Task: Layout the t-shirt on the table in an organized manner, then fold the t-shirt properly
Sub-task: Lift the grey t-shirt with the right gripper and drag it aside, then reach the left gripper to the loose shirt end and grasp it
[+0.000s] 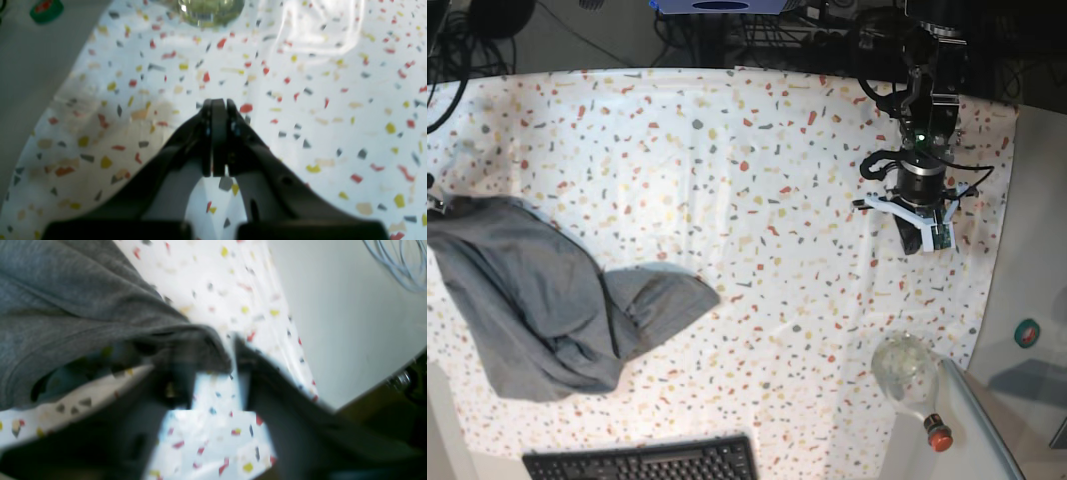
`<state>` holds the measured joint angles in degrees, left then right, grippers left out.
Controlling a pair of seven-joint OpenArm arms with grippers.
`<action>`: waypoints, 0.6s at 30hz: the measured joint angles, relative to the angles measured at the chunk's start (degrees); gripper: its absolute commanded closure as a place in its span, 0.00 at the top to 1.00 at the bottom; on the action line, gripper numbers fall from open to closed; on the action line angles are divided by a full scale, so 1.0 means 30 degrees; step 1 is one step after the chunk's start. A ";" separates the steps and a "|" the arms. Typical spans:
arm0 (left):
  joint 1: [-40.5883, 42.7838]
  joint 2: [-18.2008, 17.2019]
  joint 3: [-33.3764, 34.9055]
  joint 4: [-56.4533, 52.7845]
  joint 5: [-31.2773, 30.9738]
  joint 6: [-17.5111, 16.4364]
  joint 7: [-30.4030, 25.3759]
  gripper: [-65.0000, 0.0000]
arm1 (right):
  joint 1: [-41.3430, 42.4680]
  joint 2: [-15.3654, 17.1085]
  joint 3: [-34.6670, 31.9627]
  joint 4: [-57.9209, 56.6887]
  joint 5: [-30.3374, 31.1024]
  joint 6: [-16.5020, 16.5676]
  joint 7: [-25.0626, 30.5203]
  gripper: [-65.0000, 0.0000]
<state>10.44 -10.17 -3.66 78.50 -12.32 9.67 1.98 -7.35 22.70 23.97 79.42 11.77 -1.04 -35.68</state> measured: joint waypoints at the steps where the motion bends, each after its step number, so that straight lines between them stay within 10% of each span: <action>1: 0.0051 0.0007 0.0000 -0.0015 0.0007 0.0000 0.0007 0.00 | 0.0000 -0.0058 -0.0204 0.0430 0.0066 0.0007 -0.0415 0.63; 5: -0.0022 0.0109 -0.0131 0.0080 -0.0029 -0.0080 0.2222 0.00 | -0.0991 -0.0219 -0.1042 0.4830 0.0262 0.0051 -0.2492 0.89; 8: -0.0219 0.0102 -0.0175 0.0080 0.0007 -0.0044 0.3767 0.22 | -0.2237 -0.1668 -0.0845 0.8852 -0.0022 0.0262 -0.2856 0.89; 10: -0.0408 0.0102 -0.0007 0.0102 0.0022 0.0058 0.3847 0.34 | -0.2142 -0.3213 -0.1100 0.9989 0.0109 0.2390 -0.2929 0.89; 13: -0.0466 0.0066 0.0801 0.0495 0.0000 0.0102 0.3854 0.34 | -0.0605 -0.5115 -0.2215 0.8225 0.0117 0.3555 -0.4087 0.89; 18: -0.0634 0.0182 0.1894 0.1020 -0.0058 -0.0204 0.3905 0.34 | -0.0423 -0.4932 -0.4685 0.5719 -0.3606 0.3373 -0.3942 0.89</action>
<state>8.54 -9.63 2.02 81.56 -12.49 9.06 13.69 -8.62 7.90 9.91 96.57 0.95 9.08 -47.51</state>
